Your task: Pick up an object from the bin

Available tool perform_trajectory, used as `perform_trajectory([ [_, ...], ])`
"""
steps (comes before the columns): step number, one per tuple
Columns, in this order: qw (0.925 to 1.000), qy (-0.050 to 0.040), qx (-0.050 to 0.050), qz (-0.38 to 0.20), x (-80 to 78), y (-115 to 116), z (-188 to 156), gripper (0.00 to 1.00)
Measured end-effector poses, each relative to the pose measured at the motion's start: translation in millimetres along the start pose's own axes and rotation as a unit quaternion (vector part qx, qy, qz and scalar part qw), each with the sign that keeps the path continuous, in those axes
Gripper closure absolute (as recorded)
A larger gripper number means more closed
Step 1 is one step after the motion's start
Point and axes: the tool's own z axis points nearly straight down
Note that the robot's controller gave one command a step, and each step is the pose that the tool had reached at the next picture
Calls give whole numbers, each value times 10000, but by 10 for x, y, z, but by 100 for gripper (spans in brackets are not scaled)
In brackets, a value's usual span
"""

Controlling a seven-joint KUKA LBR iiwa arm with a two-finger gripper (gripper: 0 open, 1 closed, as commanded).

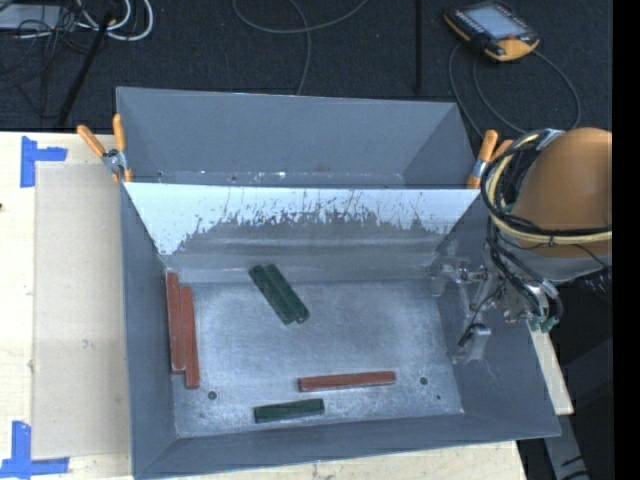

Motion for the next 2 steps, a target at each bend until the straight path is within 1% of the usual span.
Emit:
perform_trajectory([
  [1,9999,-23,4,-166,250,505,663,0],
  [2,9851,19,-6,-1720,172,833,769,0],
])
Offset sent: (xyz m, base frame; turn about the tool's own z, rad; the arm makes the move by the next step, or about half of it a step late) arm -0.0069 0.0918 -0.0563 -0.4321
